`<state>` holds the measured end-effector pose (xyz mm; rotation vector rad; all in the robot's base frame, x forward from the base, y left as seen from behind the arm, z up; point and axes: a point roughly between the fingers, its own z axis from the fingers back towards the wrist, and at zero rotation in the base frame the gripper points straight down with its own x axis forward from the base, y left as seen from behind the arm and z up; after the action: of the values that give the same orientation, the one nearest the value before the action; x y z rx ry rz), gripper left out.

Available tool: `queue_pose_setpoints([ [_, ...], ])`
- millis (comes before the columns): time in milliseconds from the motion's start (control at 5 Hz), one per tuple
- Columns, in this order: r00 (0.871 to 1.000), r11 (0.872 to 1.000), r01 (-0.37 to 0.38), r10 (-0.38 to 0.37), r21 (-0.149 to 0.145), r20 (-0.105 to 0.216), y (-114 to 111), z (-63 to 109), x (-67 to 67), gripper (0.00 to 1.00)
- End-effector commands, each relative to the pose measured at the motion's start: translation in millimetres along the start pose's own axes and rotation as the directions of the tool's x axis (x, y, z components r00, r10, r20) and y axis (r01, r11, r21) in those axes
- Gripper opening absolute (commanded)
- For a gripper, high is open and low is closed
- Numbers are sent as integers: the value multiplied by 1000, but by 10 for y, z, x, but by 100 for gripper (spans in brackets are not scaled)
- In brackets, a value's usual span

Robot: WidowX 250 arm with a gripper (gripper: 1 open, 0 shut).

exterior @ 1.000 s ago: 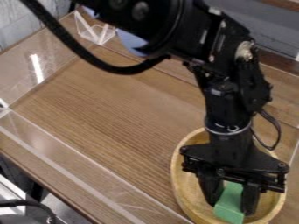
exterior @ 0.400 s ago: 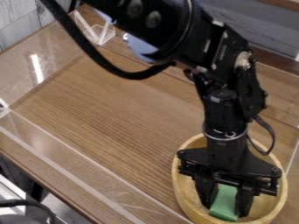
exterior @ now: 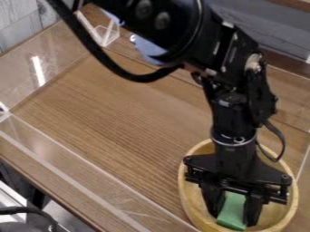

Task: Put the green block in the brown bowl

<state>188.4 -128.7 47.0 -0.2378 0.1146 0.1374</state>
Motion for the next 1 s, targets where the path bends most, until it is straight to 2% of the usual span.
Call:
queue_pose_setpoints([
  [0, 1000, 1000, 2, -2, -19, 20, -56, 79, 65, 0],
  [600, 1000, 1000, 6, -6, -14, -7, -66, 111, 56, 0],
  [800, 1000, 1000, 1, -1, -15, -7, -56, 145, 56, 0],
])
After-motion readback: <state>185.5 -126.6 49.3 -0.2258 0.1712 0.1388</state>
